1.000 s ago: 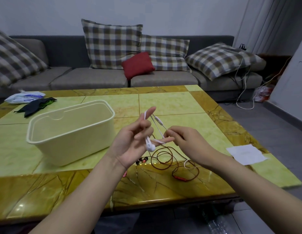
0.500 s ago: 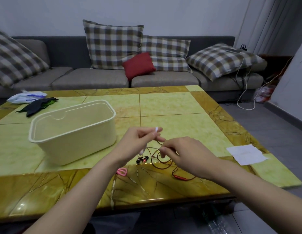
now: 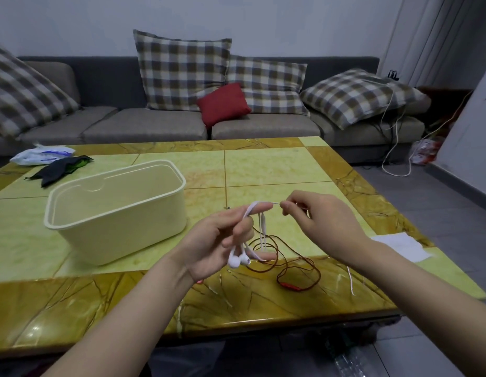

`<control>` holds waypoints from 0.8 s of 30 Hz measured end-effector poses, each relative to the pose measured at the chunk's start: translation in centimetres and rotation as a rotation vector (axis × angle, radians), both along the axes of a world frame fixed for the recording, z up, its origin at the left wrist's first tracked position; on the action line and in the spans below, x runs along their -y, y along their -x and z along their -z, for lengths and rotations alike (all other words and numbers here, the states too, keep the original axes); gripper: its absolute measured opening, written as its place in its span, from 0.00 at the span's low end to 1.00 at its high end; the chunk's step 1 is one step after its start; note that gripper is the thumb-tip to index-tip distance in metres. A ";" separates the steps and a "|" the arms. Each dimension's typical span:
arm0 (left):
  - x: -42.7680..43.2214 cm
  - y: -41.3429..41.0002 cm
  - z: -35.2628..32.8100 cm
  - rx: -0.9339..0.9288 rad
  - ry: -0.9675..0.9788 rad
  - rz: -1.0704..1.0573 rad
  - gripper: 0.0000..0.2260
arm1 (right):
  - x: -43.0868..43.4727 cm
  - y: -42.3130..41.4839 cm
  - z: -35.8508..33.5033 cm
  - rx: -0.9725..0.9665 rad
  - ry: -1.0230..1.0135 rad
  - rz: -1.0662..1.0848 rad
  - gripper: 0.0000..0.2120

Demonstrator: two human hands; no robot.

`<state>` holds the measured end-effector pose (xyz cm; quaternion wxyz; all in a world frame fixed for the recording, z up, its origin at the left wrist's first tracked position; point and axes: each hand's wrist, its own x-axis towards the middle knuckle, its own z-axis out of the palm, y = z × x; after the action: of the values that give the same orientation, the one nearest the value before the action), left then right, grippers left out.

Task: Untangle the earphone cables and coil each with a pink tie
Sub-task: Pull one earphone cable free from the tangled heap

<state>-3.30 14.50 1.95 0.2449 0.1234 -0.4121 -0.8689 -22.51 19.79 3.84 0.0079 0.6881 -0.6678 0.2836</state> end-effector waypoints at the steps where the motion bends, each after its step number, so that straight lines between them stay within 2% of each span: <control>1: 0.0 0.0 -0.2 -0.050 -0.035 -0.024 0.17 | -0.1 -0.1 0.4 0.024 -0.028 0.009 0.12; 8: 0.2 1.1 -2.0 -0.224 -0.195 -0.325 0.17 | -0.7 -2.0 2.8 0.079 -0.154 -0.046 0.13; 11: 0.4 1.5 -2.1 -0.200 -0.151 -0.401 0.17 | -1.4 -2.9 2.8 0.001 -0.180 -0.112 0.14; 13: 0.5 1.6 -1.7 -0.048 0.045 -0.456 0.12 | -1.8 -3.3 2.5 -0.052 -0.178 -0.157 0.14; 16: 0.4 1.3 -1.0 0.352 0.517 -0.490 0.16 | -2.1 -3.3 2.0 -0.066 -0.160 -0.191 0.14; 18: 0.5 0.9 -0.5 0.531 0.730 -0.437 0.14 | -2.2 -3.2 1.6 -0.087 -0.159 -0.190 0.14; 21: 0.5 0.7 0.2 0.690 0.865 -0.329 0.13 | -2.0 -2.7 0.7 -0.114 -0.142 -0.152 0.13; 24: -0.2 1.0 0.4 0.700 0.773 -0.219 0.12 | -1.2 -1.7 -0.3 -0.135 -0.122 -0.104 0.12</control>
<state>-4.25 14.74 1.59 0.2098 0.3489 -0.7440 -0.5298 -20.83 21.02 4.13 -0.0039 0.7387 -0.6451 0.1953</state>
